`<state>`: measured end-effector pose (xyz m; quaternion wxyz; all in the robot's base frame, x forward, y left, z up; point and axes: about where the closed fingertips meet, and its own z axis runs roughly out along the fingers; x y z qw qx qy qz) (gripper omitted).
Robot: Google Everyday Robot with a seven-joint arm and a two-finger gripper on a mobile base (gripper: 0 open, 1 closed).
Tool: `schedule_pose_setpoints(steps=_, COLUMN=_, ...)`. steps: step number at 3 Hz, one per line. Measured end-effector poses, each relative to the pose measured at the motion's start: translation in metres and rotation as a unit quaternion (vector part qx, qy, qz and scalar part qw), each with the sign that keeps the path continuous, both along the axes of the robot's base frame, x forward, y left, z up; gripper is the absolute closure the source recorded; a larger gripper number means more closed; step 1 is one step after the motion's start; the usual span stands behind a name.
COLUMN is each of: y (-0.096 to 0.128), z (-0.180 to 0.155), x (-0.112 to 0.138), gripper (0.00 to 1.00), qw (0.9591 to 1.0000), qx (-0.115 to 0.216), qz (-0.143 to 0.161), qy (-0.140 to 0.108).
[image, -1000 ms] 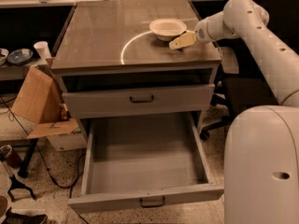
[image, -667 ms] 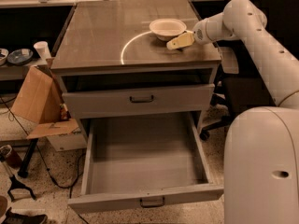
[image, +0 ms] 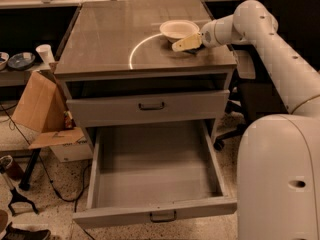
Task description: Place rxbar blueberry into middle drawer
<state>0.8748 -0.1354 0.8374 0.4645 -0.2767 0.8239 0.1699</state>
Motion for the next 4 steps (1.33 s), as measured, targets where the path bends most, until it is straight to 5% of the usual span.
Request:
schedule_pose_setpoints(steps=1, y=0.0041, z=-0.0079, x=0.0035, gripper=0.00, qw=1.0000, qx=0.003, qz=-0.003, qy=0.007)
schedule_pose_setpoints(steps=2, y=0.0051, z=-0.0161, x=0.0052, gripper=0.17, qw=0.9999, qx=-0.001, qz=-0.006, qy=0.014)
schedule_pose_setpoints(steps=4, y=0.0045, z=-0.0093, x=0.0049, gripper=0.72, qw=0.9999, qx=-0.001, qz=-0.007, qy=0.014)
